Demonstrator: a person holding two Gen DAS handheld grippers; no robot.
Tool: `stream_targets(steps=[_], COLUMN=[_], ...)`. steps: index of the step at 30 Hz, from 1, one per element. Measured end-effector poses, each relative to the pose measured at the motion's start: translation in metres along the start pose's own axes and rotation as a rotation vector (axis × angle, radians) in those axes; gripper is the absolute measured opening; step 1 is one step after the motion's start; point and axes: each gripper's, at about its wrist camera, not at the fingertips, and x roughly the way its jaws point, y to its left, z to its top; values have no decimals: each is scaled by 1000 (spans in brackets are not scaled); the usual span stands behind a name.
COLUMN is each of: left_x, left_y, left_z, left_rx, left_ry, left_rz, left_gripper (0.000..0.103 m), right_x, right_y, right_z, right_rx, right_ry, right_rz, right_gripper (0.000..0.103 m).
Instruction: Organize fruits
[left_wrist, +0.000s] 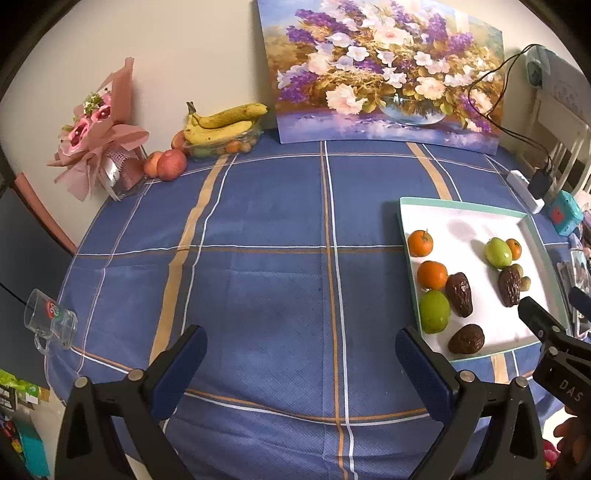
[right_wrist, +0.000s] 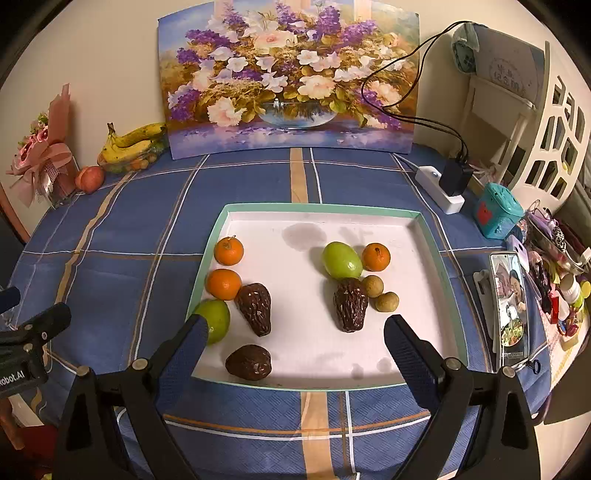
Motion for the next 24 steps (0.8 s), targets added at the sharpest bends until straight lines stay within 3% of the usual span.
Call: stream_targets(steps=[24], left_x=[7], left_y=[2], left_z=[-2], left_rx=[-3], left_ry=[40], left_rz=[-3], left_gripper=[103], right_x=[3], right_y=[-1], right_z=[-2], right_rx=[8], right_ry=[14], right_rz=[-5], right_gripper=[96])
